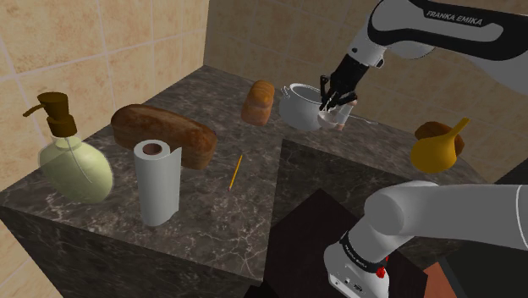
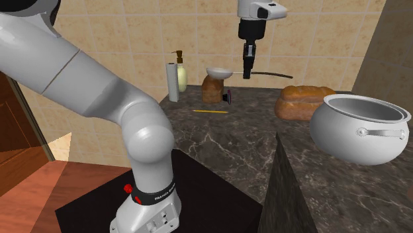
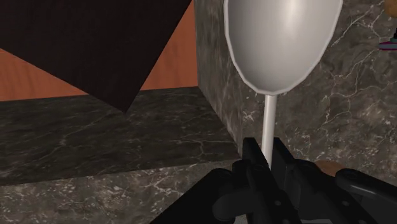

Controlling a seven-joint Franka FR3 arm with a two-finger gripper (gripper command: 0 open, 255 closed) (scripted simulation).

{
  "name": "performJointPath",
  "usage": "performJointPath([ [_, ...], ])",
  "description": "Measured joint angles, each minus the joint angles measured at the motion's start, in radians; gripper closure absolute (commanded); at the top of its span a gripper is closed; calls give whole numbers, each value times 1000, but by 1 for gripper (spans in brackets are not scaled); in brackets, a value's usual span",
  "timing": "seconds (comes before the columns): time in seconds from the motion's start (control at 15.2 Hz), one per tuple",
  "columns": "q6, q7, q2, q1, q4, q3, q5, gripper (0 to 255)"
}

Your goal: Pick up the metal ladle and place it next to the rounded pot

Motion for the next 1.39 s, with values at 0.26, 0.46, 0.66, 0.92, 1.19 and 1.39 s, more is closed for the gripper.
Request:
performJointPath([
  [0.26, 3, -97, 40, -36, 24, -86, -49, 255],
  [0.46, 3, -165, 90, -57, 68, -147, -79, 255],
  [0.66, 7, -233, 143, -76, 110, -206, -103, 255],
  [0.92, 6, -321, 227, -94, 187, -280, -123, 255],
  [1.19, 0, -420, 323, -110, 280, -361, -130, 255],
  [1.39, 2, -493, 409, -118, 356, -418, -120, 255],
])
